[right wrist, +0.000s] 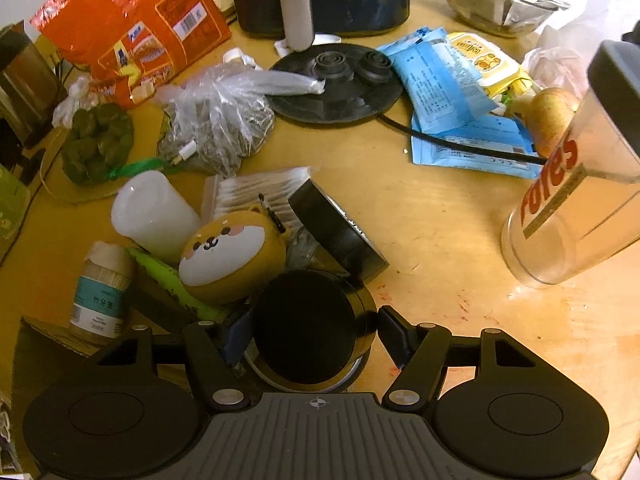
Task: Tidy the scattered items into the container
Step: 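Close the right gripper on the black cylindrical cup and lift it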
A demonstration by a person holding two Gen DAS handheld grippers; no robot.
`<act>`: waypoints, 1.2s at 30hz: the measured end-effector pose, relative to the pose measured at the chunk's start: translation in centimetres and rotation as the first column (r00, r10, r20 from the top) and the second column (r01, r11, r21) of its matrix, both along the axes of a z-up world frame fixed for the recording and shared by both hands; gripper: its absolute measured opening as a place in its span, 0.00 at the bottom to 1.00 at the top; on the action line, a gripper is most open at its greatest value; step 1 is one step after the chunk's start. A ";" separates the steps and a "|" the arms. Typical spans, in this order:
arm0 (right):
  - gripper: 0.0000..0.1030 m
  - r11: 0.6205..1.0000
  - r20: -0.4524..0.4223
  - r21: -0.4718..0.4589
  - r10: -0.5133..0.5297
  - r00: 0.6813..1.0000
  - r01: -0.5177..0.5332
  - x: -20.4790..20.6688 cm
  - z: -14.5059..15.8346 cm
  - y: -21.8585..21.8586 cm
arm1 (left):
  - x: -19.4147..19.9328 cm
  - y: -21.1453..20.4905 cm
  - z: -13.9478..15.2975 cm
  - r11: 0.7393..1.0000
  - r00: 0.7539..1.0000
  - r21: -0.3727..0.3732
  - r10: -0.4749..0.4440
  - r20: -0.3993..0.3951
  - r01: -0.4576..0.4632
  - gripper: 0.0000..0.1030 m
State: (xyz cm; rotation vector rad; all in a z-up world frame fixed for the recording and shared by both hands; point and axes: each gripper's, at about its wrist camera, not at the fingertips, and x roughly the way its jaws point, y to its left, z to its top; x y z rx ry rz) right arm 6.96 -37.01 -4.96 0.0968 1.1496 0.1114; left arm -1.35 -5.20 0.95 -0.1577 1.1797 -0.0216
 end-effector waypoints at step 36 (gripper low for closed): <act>0.67 0.997 0.207 0.067 -0.041 0.977 0.028 -5.9 5.4 -0.5 | 3.7 -3.4 1.2 0.973 0.970 0.023 -0.229 0.086 0.228 0.99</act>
